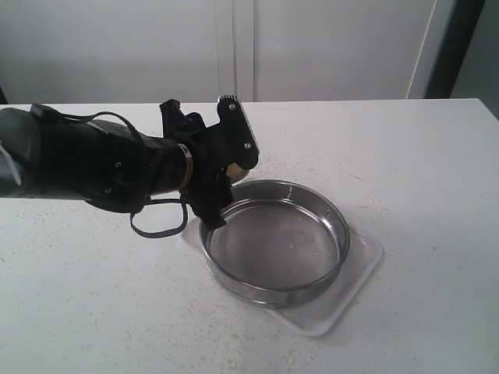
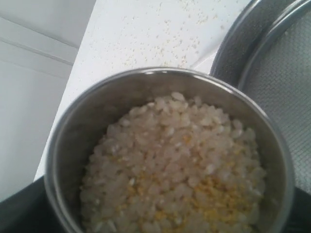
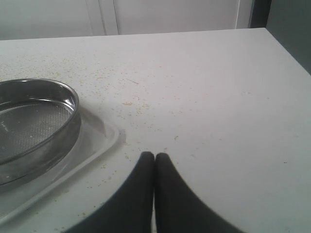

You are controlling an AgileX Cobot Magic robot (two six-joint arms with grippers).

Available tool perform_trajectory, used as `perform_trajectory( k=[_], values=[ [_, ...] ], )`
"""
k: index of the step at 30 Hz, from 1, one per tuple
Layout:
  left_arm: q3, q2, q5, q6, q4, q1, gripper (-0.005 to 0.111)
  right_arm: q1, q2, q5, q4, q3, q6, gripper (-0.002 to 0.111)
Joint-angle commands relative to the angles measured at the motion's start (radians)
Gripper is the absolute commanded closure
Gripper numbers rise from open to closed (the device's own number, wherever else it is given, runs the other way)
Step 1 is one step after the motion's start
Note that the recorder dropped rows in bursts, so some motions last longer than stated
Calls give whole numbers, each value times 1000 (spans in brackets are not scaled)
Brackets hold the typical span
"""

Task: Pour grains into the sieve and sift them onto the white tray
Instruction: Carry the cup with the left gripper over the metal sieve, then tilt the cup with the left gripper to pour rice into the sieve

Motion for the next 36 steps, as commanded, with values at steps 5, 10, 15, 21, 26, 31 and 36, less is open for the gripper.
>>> perform_trajectory(
  k=[5,10,15,21,26,31,36],
  values=[
    [-9,28,59,5,107,-47,107,-7,-5,-14,0,2,-2,108],
    [-9,39,69,52,107,-54,107,-7,-5,-14,0,2,-2,108],
    [-9,61,99,132,107,-76,107,-7,-5,-14,0,2,-2,108],
    [-9,77,131,182,107,-101,107,-7,-5,-14,0,2,-2,108],
    [-9,83,150,185,107,-118,107,-7,-5,-14,0,2,-2,108],
    [-9,83,190,231,107,-136,107,-7,-5,-14,0,2,-2,108],
    [-16,83,194,240,107,-138,107,-7,-5,-14,0,2,-2,108]
  ],
)
